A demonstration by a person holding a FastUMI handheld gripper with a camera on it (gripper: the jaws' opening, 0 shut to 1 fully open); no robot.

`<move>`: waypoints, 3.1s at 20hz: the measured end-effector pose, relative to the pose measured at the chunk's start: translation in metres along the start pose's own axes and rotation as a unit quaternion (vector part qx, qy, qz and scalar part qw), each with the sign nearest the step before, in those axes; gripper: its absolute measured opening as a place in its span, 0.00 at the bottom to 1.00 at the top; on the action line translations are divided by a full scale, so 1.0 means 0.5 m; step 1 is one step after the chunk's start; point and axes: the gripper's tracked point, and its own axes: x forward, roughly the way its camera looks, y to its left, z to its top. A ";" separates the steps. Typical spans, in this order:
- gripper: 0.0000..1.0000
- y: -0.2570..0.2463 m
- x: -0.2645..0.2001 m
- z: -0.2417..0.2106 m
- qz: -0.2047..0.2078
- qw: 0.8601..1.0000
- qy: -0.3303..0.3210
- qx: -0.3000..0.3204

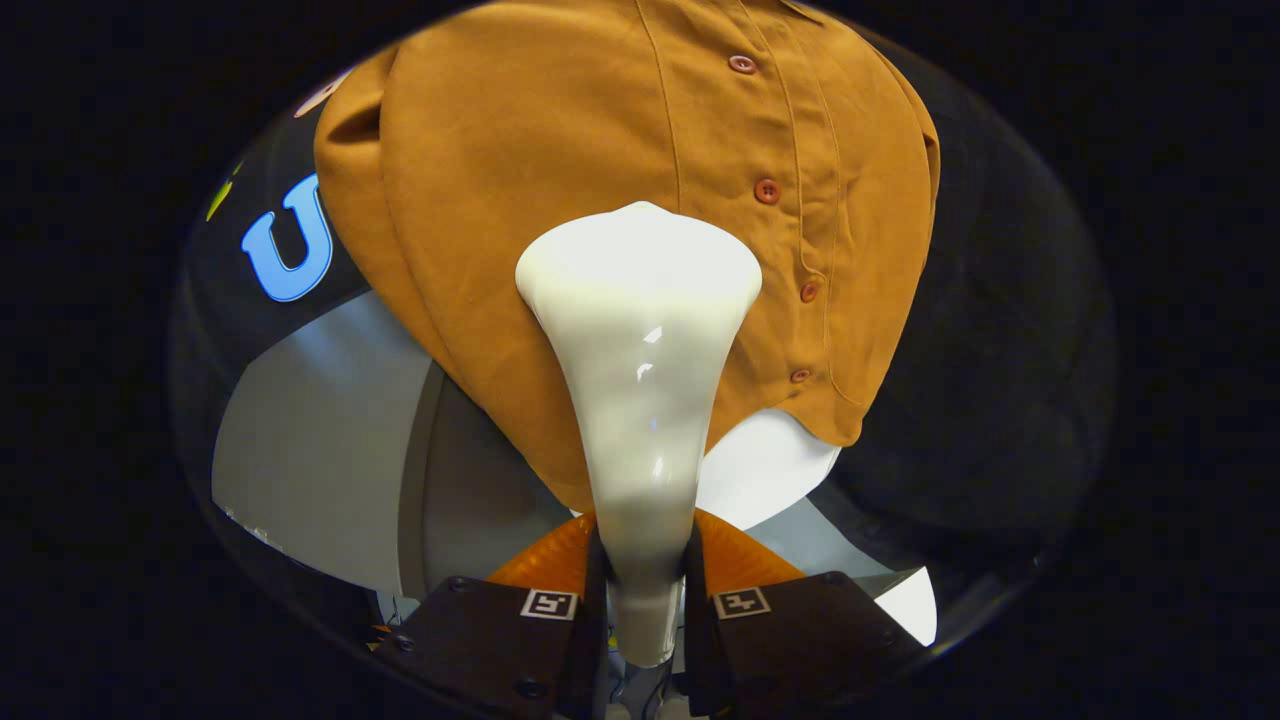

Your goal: Iron the clothes twice with a garment steamer, once on the left side and once on the right side.

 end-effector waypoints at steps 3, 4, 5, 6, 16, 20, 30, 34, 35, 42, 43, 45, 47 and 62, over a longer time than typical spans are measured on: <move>0.34 -0.012 -0.013 -0.020 -0.005 1.000 0.011 0.002; 0.34 -0.012 -0.025 -0.014 -0.003 1.000 0.001 -0.004; 0.34 -0.013 -0.040 -0.002 -0.001 1.000 -0.013 -0.010; 0.35 -0.017 -0.056 0.016 -0.002 1.000 -0.029 -0.013; 0.34 -0.135 -0.220 0.287 -0.039 0.977 -0.205 0.034; 0.34 -0.175 -0.256 0.402 -0.049 0.964 -0.260 0.035; 0.34 -0.244 -0.182 0.465 -0.044 0.966 -0.247 0.057; 0.34 -0.254 -0.134 0.434 -0.048 0.974 -0.215 0.060; 0.34 -0.256 -0.120 0.423 -0.050 0.976 -0.206 0.059; 0.34 -0.278 -0.036 0.330 -0.061 0.986 -0.143 0.067; 0.34 -0.280 -0.025 0.318 -0.063 0.987 -0.133 0.066; 0.34 -0.287 -0.008 0.293 -0.068 0.989 -0.116 0.066; 0.34 -0.289 0.009 0.268 -0.069 0.990 -0.102 0.069; 0.34 -0.315 0.082 0.073 -0.103 0.991 0.016 0.080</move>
